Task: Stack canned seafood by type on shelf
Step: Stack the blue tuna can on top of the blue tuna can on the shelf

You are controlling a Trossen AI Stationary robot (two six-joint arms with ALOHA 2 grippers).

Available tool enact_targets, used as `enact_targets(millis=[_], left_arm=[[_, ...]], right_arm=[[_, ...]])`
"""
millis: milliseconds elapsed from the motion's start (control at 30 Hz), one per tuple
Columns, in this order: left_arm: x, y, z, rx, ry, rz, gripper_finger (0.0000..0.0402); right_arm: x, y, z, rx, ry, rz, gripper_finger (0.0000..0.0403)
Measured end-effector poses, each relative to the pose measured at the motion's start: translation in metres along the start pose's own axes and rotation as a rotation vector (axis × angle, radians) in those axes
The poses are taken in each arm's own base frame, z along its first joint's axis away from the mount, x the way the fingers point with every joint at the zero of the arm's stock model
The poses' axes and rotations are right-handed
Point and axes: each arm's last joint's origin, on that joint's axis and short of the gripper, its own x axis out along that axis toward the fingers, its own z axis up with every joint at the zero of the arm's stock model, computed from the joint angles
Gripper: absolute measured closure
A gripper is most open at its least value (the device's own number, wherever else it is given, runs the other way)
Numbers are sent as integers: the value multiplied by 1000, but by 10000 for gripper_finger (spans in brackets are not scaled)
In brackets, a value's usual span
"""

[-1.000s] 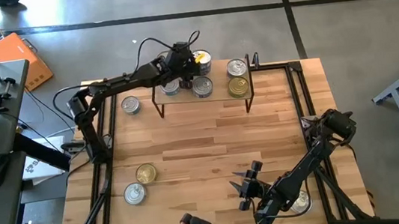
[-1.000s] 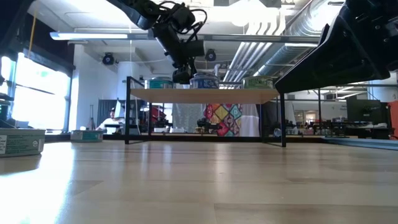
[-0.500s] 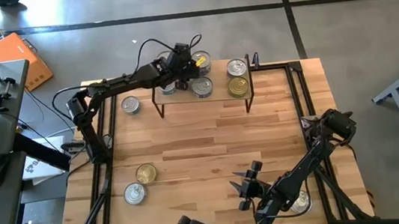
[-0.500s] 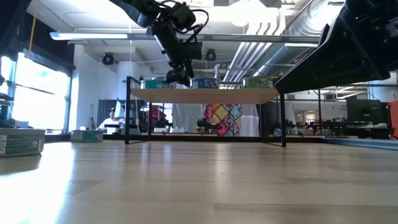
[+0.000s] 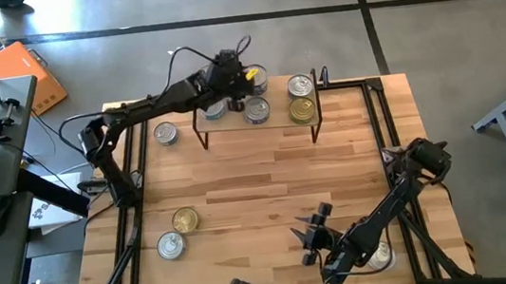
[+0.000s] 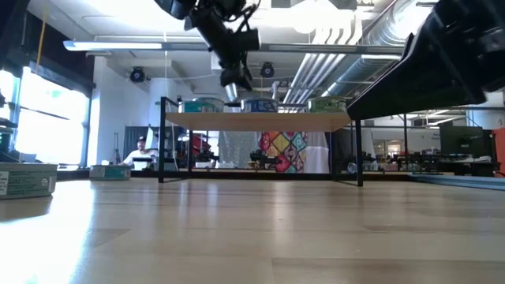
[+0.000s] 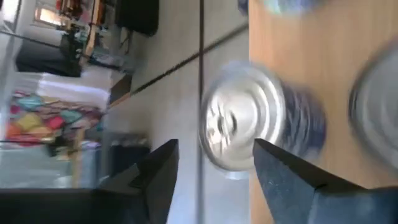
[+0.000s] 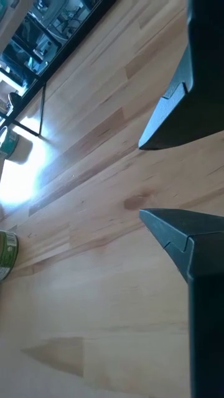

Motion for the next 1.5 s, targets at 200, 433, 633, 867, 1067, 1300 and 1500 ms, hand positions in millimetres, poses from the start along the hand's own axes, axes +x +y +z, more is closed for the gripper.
enact_targets(millis=[200,433,633,867,1067,1300,1500], left_arm=[[13,21,-5,-272,-160,-10,289],[42,6,-20,-313,-103,-113,394],[40,-4,-17,-235,-76,-171,396],[32,-9,-8,-191,-87,-183,401],[19,-11,4,-151,-86,-140,401],[-32,-10,31,-92,-15,21,401],[-128,-44,53,-161,-44,-158,401]], right_arm=[[7,-3,2,11,14,-14,247],[9,-4,2,13,33,0,247],[9,-4,2,10,35,-1,247],[9,-4,2,8,33,-5,247],[9,-4,2,9,34,-4,247],[9,-4,2,18,30,-5,247],[11,-1,-1,43,0,-34,247]])
